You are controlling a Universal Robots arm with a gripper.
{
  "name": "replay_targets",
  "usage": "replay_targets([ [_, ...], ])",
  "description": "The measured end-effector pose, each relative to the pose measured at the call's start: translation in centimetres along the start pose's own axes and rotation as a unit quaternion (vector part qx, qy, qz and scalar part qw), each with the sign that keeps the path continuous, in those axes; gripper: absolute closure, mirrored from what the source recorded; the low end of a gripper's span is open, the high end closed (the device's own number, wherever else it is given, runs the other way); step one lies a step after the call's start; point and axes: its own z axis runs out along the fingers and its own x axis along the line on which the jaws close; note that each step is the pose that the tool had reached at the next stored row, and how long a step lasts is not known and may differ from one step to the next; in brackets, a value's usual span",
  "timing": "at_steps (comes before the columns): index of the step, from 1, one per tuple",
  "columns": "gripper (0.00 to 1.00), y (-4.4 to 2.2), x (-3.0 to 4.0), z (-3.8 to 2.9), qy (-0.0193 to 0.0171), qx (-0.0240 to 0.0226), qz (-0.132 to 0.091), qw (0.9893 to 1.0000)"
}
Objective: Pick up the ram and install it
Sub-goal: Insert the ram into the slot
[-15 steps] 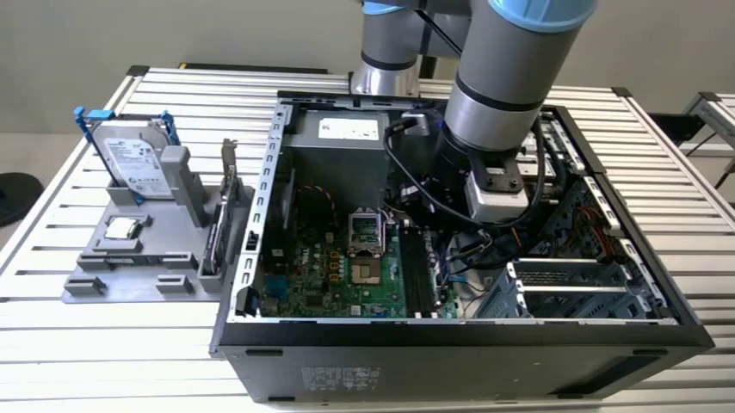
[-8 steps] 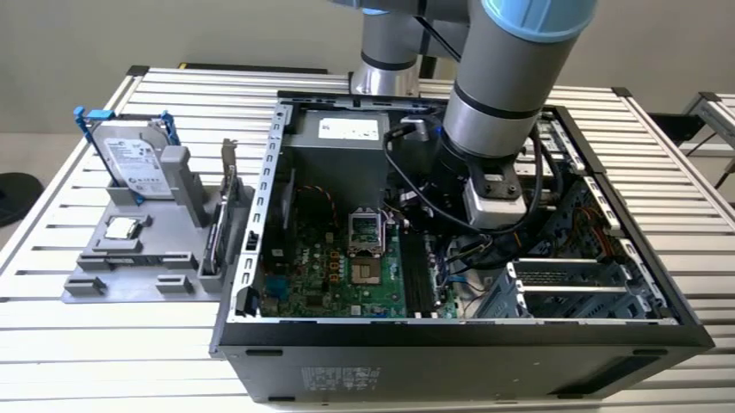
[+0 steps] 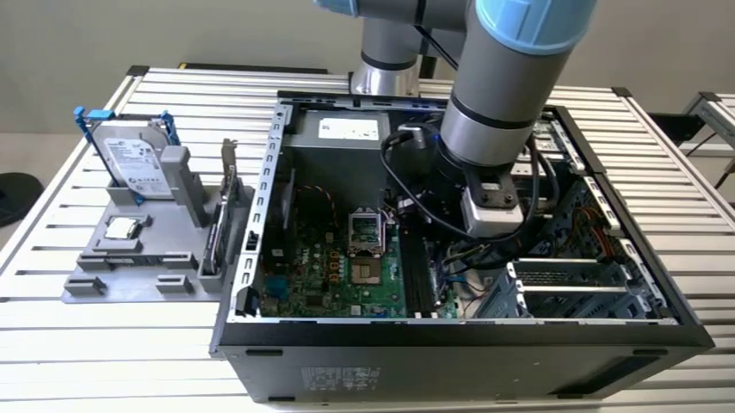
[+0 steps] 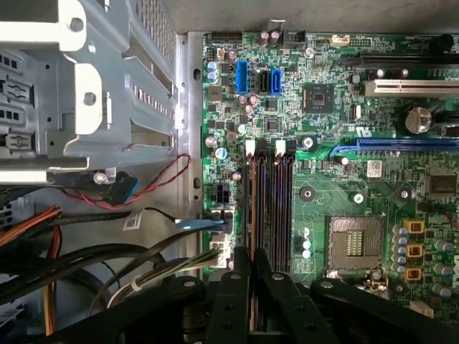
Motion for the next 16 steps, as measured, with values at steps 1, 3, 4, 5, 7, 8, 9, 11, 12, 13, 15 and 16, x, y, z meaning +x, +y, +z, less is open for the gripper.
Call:
replay_targets([
  [1,1.0,0.03,-0.01,0.13,0.0,0.0,-0.001,1.0],
  [3,1.0,0.06,-0.02,0.32,0.0001,0.0,-0.002,1.0],
  [4,1.0,0.07,-0.03,0.41,0.0001,0.0,-0.002,1.0],
  [5,1.0,0.07,-0.04,0.5,0.0001,0.0001,-0.002,1.0],
  [7,1.0,0.07,-0.04,0.7,0.0001,0.0002,-0.003,1.0],
  [8,1.0,0.06,-0.04,0.78,0.0001,0.0003,-0.004,1.0],
  [9,1.0,0.06,-0.03,0.86,0.0001,0.0003,-0.004,1.0],
  [11,1.0,0.06,-0.03,1.1,0.0001,0.0004,-0.005,1.0],
  [12,1.0,0.05,-0.03,1.25,0.0001,0.0007,-0.005,1.0],
  [13,1.0,0.05,-0.03,1.39,0.0001,0.0008,-0.005,1.0],
  [15,1.0,0.04,-0.02,1.6,0.0001,0.0008,-0.006,1.0],
  [16,1.0,0.04,-0.02,1.7,0.0001,0.0008,-0.006,1.0],
])
